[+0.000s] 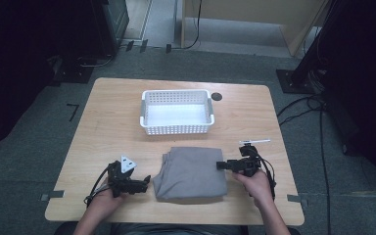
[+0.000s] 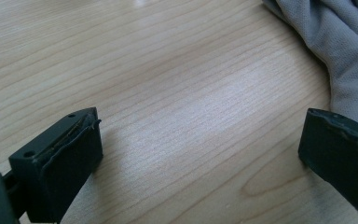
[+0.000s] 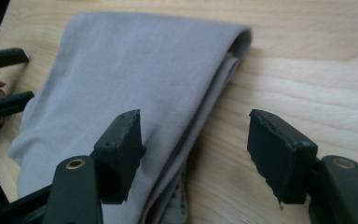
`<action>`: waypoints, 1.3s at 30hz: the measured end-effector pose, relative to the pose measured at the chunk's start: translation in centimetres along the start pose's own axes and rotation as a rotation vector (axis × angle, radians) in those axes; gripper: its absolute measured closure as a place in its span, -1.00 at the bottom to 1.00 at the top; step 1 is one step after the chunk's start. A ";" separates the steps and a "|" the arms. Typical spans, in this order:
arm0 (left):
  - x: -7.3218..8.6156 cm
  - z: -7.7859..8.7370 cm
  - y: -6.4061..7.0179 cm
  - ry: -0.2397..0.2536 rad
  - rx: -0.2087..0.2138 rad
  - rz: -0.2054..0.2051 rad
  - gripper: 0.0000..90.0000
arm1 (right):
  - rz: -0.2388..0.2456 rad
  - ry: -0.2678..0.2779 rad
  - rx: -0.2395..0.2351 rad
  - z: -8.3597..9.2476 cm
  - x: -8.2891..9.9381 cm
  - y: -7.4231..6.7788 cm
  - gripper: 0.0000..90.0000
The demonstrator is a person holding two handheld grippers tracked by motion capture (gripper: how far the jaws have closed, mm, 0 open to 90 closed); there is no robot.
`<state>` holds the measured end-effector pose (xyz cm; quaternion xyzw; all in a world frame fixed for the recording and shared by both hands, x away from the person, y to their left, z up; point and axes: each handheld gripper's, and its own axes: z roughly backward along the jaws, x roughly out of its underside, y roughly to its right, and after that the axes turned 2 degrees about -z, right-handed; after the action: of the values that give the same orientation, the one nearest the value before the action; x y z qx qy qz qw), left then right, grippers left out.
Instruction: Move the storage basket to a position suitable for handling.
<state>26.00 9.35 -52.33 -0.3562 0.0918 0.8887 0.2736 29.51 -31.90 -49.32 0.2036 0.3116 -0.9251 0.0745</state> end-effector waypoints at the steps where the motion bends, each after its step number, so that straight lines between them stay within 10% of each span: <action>1: 0.0 0.0 0.0 0.000 0.000 0.000 -1.00 | 0.005 -0.009 0.002 -0.3 0.1 -0.1 -0.23; 13: 0.0 0.0 0.0 0.000 0.001 -0.001 -1.00 | 0.045 -0.026 -0.003 -3.0 0.3 -2.5 -0.22; 29: 0.0 0.0 0.0 0.000 0.000 -0.001 -1.00 | 0.079 -0.032 0.040 -4.2 0.1 -3.5 0.62; 39: 0.0 0.0 0.0 -0.001 0.001 0.000 -1.00 | 0.064 -0.112 0.024 -3.0 -2.3 -4.9 0.72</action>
<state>26.01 9.36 -52.31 -0.3554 0.0921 0.8889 0.2741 31.28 -26.20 -47.84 0.1622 0.2890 -0.9360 0.1188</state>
